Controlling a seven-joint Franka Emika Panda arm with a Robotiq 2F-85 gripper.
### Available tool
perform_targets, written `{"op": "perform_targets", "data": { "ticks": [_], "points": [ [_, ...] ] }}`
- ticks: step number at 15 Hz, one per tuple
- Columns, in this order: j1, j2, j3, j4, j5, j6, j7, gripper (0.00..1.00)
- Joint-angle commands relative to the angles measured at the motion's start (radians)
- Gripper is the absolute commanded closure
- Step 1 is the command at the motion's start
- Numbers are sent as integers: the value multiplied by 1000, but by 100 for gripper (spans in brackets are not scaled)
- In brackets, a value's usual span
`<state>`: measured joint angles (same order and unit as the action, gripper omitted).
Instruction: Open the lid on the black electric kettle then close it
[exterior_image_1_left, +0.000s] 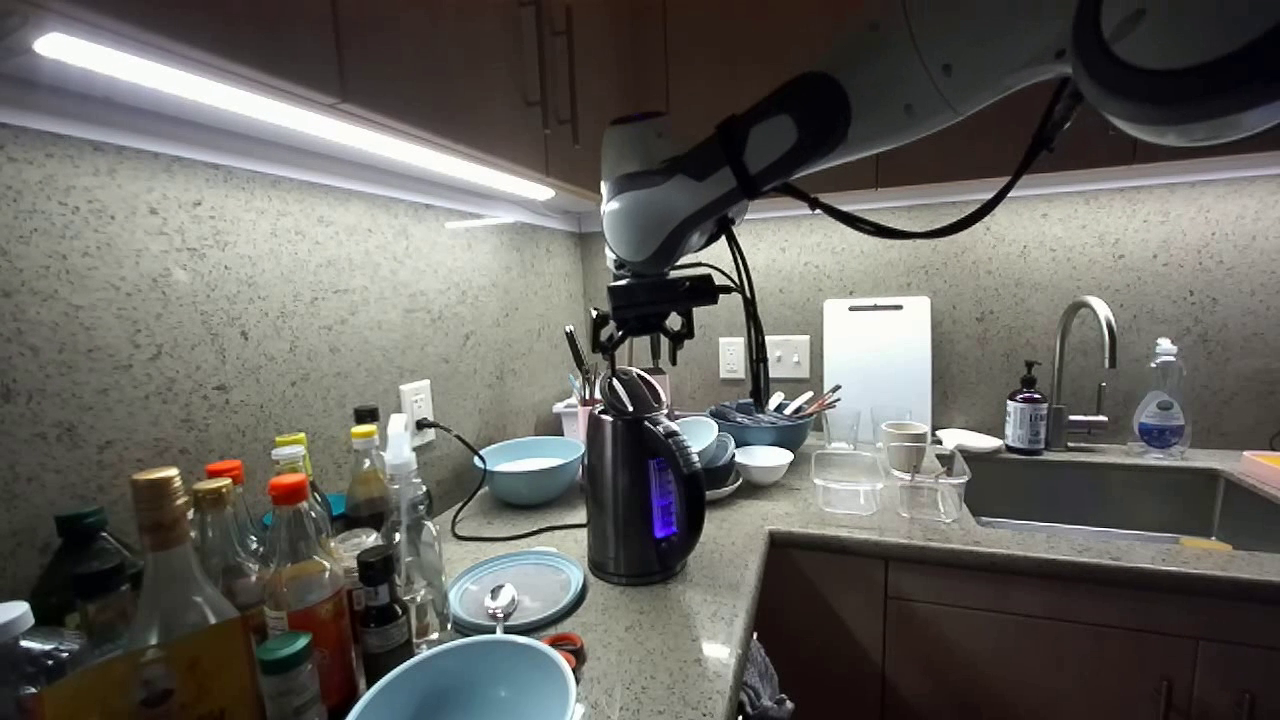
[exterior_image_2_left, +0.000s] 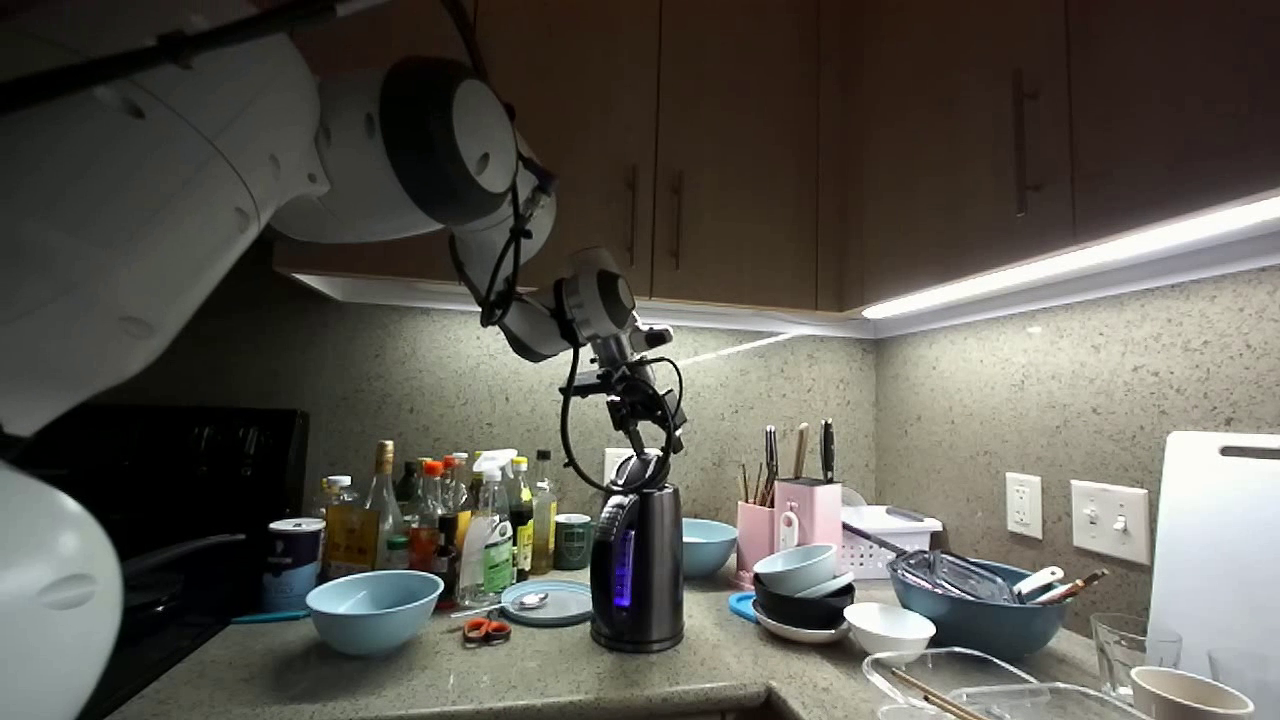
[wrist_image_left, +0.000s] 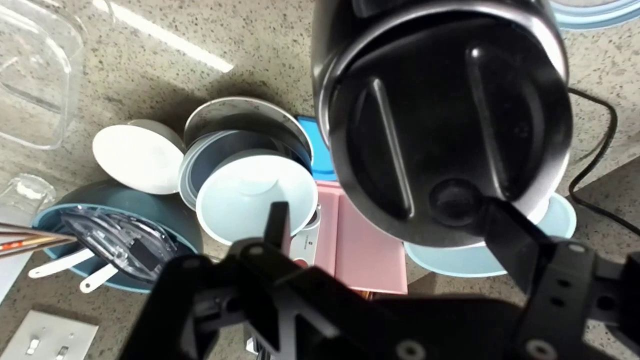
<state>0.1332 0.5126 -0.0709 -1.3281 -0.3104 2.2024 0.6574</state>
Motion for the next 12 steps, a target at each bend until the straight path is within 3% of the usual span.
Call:
{"op": "perform_targets", "data": {
  "ticks": [1,12],
  "points": [
    [-20,37,7,42,100,-47,-43,0],
    [-28,122,-14,114,152,-106,-47,0]
  ]
}}
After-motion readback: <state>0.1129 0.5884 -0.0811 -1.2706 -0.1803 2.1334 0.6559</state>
